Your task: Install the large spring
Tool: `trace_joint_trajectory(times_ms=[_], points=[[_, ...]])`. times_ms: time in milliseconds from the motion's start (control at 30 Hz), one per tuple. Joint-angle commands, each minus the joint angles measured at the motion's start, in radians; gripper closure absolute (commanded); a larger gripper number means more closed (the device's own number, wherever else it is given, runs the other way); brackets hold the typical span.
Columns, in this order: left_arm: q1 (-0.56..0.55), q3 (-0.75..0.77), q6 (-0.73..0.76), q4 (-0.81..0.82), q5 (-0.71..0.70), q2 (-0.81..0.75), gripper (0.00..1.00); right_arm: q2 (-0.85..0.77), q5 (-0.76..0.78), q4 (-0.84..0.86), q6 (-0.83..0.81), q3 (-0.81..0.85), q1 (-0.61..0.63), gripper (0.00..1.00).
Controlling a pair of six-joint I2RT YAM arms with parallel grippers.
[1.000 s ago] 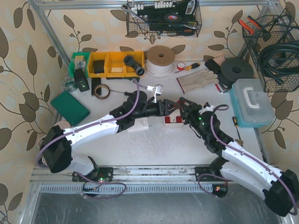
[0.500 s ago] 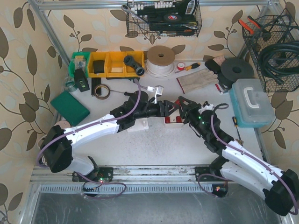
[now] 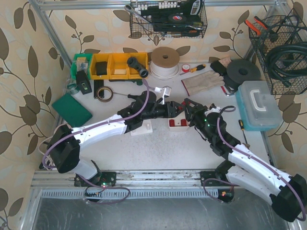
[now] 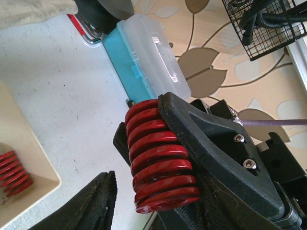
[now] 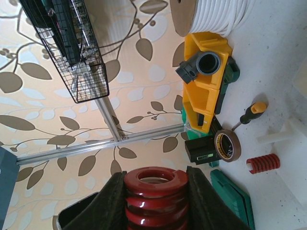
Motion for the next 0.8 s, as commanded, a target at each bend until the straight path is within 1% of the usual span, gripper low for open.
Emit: trace_joint_trajectory(times_ms=[0, 167, 233, 333, 433, 767], points=[[-0.008, 0.032, 0.008, 0.051, 0.01, 0.01, 0.52, -0.015, -0.018, 0.036, 0.009, 0.036, 0.009, 1.0], [-0.008, 0.039, 0.013, 0.043, -0.004, 0.01, 0.59, -0.02, -0.019, 0.035, 0.01, 0.03, 0.009, 1.0], [-0.007, 0.043, 0.015, 0.034, -0.011, 0.011, 0.66, -0.022, -0.02, 0.036, 0.01, 0.027, 0.009, 1.0], [-0.005, 0.046, 0.021, 0.023, -0.019, 0.008, 0.78, -0.032, -0.014, 0.031, 0.01, 0.022, 0.009, 1.0], [0.001, 0.047, 0.032, -0.004, -0.029, -0.002, 0.83, -0.043, -0.008, 0.023, 0.01, 0.019, 0.009, 1.0], [0.048, 0.014, 0.029, -0.039, -0.049, -0.05, 0.85, -0.044, -0.009, 0.008, -0.001, 0.026, 0.009, 1.0]])
